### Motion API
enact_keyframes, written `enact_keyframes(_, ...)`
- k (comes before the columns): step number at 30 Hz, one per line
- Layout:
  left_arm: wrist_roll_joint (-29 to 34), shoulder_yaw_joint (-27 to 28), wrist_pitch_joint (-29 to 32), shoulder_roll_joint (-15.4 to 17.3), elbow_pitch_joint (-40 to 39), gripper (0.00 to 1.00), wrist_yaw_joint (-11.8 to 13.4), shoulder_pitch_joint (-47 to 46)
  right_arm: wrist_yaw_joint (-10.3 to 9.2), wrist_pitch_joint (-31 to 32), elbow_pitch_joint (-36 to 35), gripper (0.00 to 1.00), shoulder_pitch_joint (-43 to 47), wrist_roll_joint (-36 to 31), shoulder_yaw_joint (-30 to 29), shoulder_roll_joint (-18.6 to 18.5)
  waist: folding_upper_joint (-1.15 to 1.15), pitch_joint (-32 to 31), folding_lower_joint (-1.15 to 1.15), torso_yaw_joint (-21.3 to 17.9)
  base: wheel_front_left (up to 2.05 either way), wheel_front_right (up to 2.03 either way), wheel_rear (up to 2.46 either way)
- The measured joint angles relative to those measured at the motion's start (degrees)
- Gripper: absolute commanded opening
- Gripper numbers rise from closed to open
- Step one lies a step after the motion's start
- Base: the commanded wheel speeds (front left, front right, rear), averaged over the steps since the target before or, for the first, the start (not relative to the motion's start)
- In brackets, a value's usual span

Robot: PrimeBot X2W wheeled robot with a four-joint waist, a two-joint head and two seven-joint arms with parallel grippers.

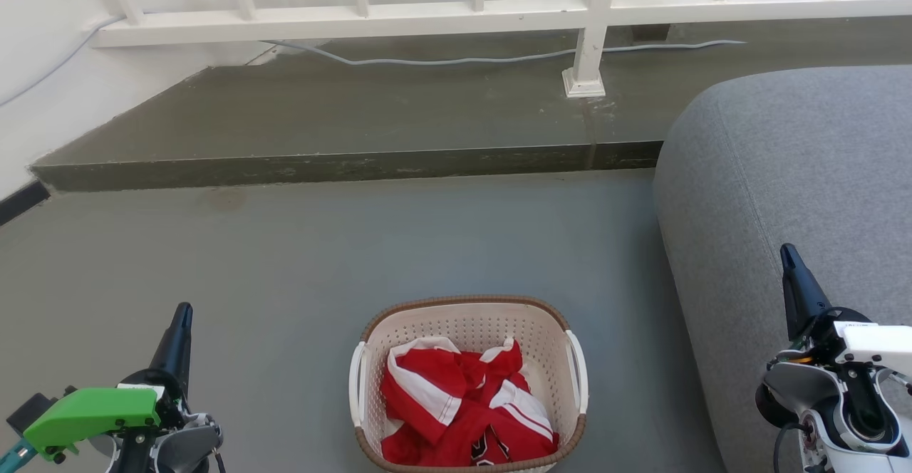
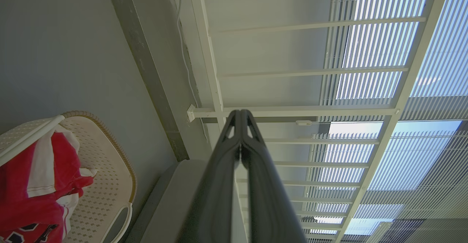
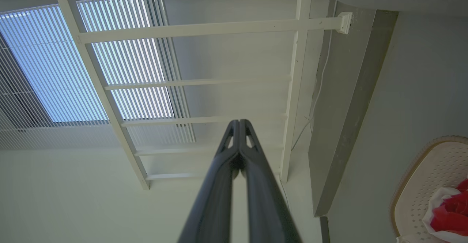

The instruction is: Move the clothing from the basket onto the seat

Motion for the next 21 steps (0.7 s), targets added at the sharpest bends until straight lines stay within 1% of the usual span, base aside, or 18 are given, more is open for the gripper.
enact_keyframes(21,0.00,0.02,0.00,-0.01,0.00,0.00,0.00,0.00,0.00,0.00,0.00,0.00,0.00,0.00,0.00,0.01,0.00,0.00,0.00,0.00,0.00,0.00,0.00)
